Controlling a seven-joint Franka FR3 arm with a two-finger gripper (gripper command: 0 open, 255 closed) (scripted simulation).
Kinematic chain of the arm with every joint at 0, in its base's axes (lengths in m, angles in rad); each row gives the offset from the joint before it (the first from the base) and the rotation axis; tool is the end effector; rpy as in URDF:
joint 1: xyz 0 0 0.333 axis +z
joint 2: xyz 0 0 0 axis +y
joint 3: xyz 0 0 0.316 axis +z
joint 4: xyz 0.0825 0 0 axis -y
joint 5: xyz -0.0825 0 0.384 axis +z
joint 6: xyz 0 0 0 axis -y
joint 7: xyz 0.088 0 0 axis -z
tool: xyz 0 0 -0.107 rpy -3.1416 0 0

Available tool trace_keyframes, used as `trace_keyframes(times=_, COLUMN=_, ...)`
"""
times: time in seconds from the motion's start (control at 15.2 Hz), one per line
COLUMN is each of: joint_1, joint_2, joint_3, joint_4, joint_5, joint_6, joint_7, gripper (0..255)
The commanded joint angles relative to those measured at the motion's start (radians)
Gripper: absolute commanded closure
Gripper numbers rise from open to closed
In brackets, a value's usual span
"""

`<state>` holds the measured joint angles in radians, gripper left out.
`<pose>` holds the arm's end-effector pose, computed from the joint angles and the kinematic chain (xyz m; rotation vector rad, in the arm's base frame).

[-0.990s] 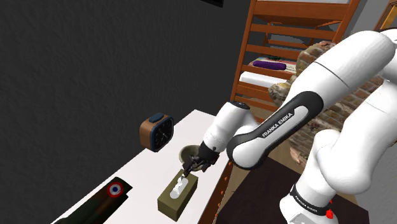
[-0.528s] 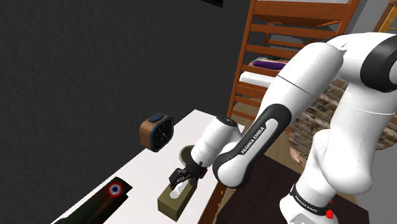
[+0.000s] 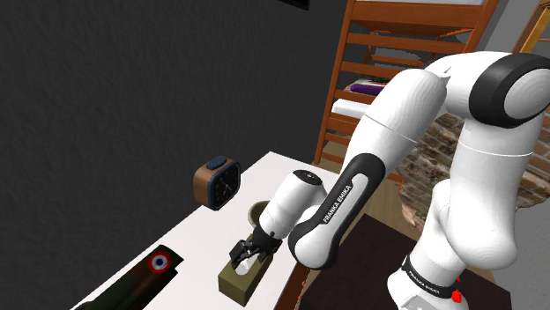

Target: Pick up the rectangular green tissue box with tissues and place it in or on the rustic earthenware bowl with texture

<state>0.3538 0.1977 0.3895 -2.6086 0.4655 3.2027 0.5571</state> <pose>0.3653 0.2846 0.2269 -2.7514 0.4247 -0.3129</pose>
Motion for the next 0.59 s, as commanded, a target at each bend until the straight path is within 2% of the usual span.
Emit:
trace_keyframes(times=0.0, joint_1=0.001, joint_2=0.002, joint_3=-0.001, joint_4=0.001, joint_5=-0.001, joint_6=0.001, joint_7=0.0, gripper=0)
trace_keyframes(times=0.26, joint_1=0.001, joint_2=0.002, joint_3=-0.001, joint_4=0.001, joint_5=-0.001, joint_6=0.001, joint_7=0.0, gripper=0)
trace_keyframes(times=0.33, joint_1=0.001, joint_2=0.002, joint_3=-0.001, joint_4=0.001, joint_5=-0.001, joint_6=0.001, joint_7=0.0, gripper=255)
trace_keyframes(times=0.53, joint_1=0.001, joint_2=0.002, joint_3=-0.001, joint_4=0.001, joint_5=-0.001, joint_6=0.001, joint_7=0.0, gripper=255)
